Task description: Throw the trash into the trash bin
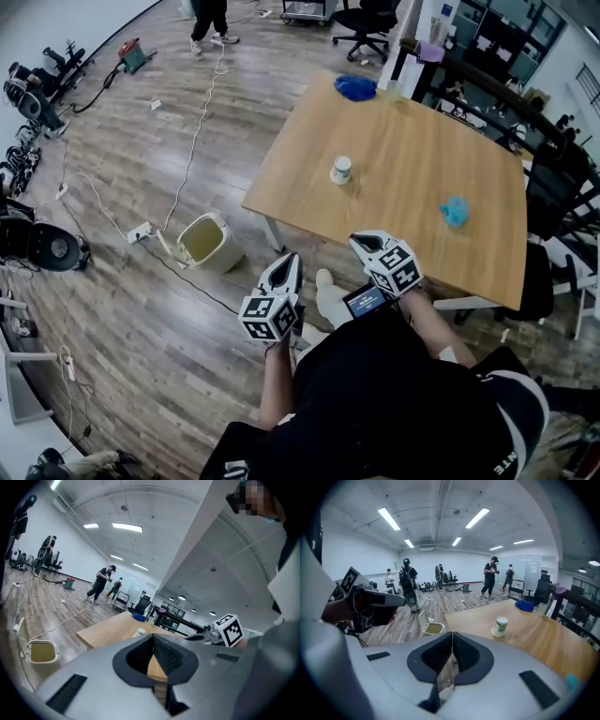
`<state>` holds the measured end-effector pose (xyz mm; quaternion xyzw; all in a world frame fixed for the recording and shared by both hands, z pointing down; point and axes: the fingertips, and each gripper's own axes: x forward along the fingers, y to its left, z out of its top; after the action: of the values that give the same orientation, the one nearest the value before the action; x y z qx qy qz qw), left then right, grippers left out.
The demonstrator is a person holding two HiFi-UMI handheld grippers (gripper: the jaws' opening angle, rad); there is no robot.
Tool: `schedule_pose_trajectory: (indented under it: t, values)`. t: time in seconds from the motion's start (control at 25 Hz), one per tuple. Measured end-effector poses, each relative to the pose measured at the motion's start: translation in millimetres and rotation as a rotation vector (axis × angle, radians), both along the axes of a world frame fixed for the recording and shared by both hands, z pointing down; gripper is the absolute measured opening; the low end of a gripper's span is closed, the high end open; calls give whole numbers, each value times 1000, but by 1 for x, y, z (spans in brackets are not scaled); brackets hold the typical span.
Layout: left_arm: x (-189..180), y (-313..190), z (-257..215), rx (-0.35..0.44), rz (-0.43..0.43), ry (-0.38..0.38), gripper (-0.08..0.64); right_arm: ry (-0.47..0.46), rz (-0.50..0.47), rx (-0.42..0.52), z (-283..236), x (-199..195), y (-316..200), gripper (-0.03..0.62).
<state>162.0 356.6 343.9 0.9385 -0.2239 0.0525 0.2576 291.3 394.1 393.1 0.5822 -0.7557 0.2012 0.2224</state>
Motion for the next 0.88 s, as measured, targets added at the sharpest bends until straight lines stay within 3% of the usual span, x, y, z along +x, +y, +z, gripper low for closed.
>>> schedule_pose_trajectory:
  t: [0.2, 0.4, 0.52, 0.6, 0.64, 0.76, 0.88]
  values:
    - [9, -36, 11, -28, 37, -44, 6, -12, 46, 63, -3, 18, -47, -2]
    - [55, -73, 7, 13, 119, -102, 6, -65, 120, 76, 11, 63, -96, 0]
    - [82, -94, 3, 43, 167, -136, 6, -46, 140, 85, 17, 89, -120, 9]
    - [97, -109, -4, 66, 182, -144, 6, -46, 126, 100, 19, 100, -137, 156]
    - [104, -117, -6, 71, 184, -151, 6, -55, 121, 107, 21, 106, -144, 179]
    - [121, -130, -4, 49, 171, -169, 6, -75, 133, 110, 31, 128, -158, 192]
    - [131, -136, 11, 16, 174, -200, 6, -36, 151, 79, 46, 150, -167, 213]
